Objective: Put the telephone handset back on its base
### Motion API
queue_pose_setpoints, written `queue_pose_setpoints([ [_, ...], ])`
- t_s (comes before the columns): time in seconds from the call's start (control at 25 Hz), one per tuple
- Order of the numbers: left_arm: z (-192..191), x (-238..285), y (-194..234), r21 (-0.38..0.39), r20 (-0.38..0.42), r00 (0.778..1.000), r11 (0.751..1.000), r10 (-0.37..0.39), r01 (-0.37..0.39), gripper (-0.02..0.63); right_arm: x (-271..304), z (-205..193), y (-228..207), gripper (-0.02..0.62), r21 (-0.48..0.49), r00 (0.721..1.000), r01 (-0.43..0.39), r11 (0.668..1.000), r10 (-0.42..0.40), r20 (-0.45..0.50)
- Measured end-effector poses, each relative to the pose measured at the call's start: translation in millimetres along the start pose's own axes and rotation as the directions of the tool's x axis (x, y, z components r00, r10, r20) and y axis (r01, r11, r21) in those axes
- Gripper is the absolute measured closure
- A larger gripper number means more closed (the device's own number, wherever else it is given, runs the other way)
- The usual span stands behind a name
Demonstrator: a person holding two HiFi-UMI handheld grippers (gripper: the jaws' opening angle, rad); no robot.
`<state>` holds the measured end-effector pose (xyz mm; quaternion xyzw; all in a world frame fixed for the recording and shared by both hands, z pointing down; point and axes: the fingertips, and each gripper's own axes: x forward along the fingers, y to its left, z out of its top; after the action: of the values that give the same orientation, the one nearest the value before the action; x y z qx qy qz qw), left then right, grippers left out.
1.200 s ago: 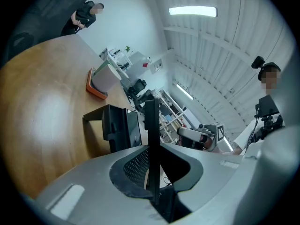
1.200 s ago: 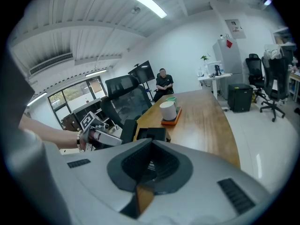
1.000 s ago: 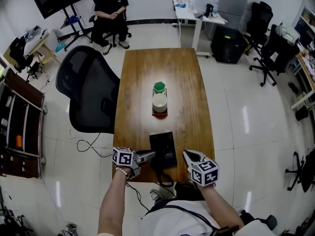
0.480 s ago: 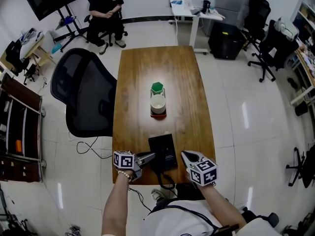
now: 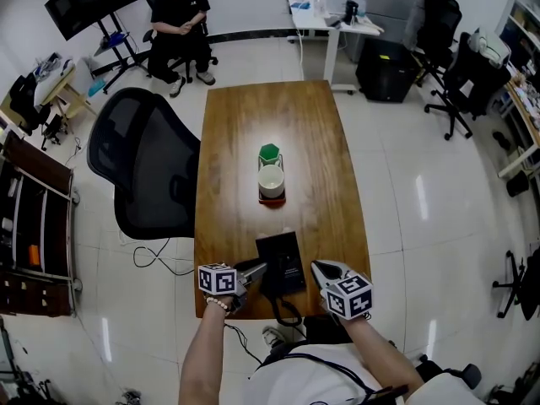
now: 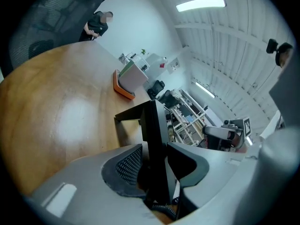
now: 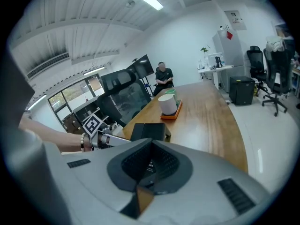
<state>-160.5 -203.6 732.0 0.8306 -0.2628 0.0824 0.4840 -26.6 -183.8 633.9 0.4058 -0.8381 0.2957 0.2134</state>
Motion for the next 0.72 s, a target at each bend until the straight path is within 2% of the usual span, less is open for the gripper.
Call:
queue_pose_setpoints([
  [0.12, 14.5, -14.7, -7.0, -0.010, 0.103, 0.995, 1.000, 0.014, -0.013, 0.434, 0.7, 1.8, 2.8, 0.595, 0.000, 1.000, -0.005, 1.000, 0.005, 0.007],
  [0.2, 28.1, -35.4, -13.6, -0.031, 0.208, 0.978, 0.999, 0.033, -0.027, 0.434, -0.3, 3.3, 4.0, 0.595, 0.000, 1.000, -0.006, 1.000, 0.006, 0.015],
  [0.36, 44.7, -87.8, -23.2, -0.039, 0.373, 0.914, 0.987, 0.160, -0.157, 0.437, -6.5, 5.6, 4.3, 0.595, -0.010, 1.000, 0.006, 1.000, -0.006, 0.029],
  [0.4, 45.6, -100.5, -26.5, -0.035, 0.396, 0.898, 0.980, 0.194, -0.196, 0.459, -8.2, 6.0, 4.9, 0.595, -0.012, 0.999, 0.010, 1.000, -0.010, 0.033],
  [0.48, 41.2, -124.5, -30.1, -0.039, 0.415, 0.867, 0.957, 0.276, -0.286, 0.476, -11.2, 6.0, 8.0, 0.595, -0.013, 0.999, 0.016, 1.000, -0.015, 0.040],
  [0.52, 36.8, -135.6, -30.4, -0.047, 0.417, 0.850, 0.942, 0.321, -0.333, 0.518, -12.4, 6.0, 10.4, 0.595, -0.015, 0.999, 0.017, 1.000, -0.016, 0.045],
  [0.6, 26.7, -155.2, -31.5, -0.060, 0.418, 0.814, 0.906, 0.403, -0.418, 0.551, -15.1, 5.6, 16.1, 0.595, -0.019, 0.998, 0.015, 1.000, -0.014, 0.054],
  [0.68, 15.4, -170.6, -33.9, -0.072, 0.414, 0.778, 0.869, 0.472, -0.489, 0.587, -19.7, 5.2, 22.1, 0.595, -0.023, 0.998, 0.012, 1.000, -0.011, 0.064],
  [0.72, 9.4, -175.4, -36.3, -0.078, 0.408, 0.768, 0.857, 0.494, -0.509, 0.601, -22.6, 5.0, 25.0, 0.595, -0.026, 0.997, 0.013, 1.000, -0.011, 0.070],
])
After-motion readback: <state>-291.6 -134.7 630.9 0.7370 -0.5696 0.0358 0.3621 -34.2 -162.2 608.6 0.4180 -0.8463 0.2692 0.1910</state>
